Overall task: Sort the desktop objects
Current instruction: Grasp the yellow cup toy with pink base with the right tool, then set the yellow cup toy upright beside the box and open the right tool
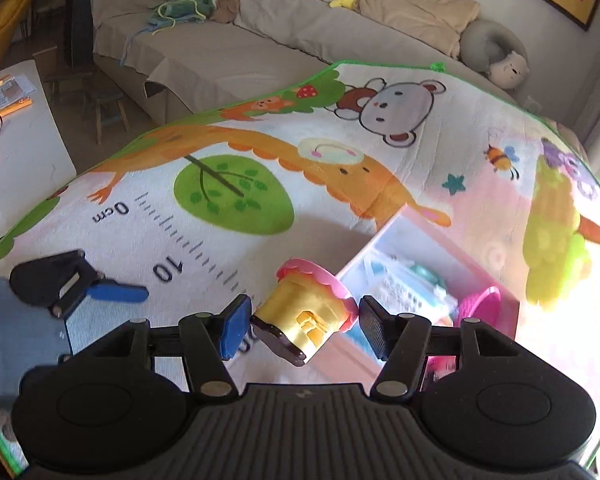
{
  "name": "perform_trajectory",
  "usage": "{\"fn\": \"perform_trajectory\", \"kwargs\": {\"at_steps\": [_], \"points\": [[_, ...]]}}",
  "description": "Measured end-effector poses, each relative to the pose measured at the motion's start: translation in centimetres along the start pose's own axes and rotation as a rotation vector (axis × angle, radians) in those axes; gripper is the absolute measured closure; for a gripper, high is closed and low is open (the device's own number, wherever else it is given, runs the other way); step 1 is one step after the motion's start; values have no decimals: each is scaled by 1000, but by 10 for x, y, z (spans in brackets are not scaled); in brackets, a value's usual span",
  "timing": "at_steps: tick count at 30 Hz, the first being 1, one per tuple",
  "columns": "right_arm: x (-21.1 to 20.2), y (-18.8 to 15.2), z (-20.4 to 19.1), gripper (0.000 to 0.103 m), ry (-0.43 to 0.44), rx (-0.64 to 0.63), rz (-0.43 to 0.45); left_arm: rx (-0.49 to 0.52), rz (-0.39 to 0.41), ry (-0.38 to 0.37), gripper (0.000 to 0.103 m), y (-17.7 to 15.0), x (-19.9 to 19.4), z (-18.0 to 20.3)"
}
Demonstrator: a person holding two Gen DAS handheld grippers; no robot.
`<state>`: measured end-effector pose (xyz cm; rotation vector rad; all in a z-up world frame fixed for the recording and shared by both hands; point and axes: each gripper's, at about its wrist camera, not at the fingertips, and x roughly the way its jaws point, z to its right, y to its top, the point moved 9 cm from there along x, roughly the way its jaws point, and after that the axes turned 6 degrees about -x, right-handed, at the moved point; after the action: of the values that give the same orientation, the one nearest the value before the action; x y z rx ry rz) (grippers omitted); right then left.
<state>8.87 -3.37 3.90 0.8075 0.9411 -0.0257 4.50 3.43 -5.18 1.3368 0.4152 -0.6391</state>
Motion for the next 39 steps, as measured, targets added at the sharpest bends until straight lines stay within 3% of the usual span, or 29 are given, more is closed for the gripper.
{"fn": "perform_trajectory", "kwargs": {"at_steps": [2,3,4,10,21,26,30,32,39], "points": [[-9,-25,-2,43,-10,22,-15,9,-10,-5,0,-5,-4,1],[-12,-39,-4,50,-19,33,-25,10,-14,-4,0,-6,-5,1],[-13,-50,-5,66,-23,41,-36,6,-16,5,0,-7,-7,-1],[-9,-83,-7,65,-41,92,-53,-45,-10,83,0,0,-10,-22],[10,-114,-8,65,-25,215,-91,-39,-18,75,0,-5,-7,-20],[4,-127,-5,55,-43,278,-65,-40,-17,74,0,-4,-6,-18],[-5,-141,2,36,-90,337,-24,-25,-24,67,0,-3,-2,-8],[-9,-151,9,25,-127,379,-4,-6,-31,60,0,-4,0,0],[-3,-192,31,8,-163,588,23,121,-71,14,0,-10,14,44]]}}
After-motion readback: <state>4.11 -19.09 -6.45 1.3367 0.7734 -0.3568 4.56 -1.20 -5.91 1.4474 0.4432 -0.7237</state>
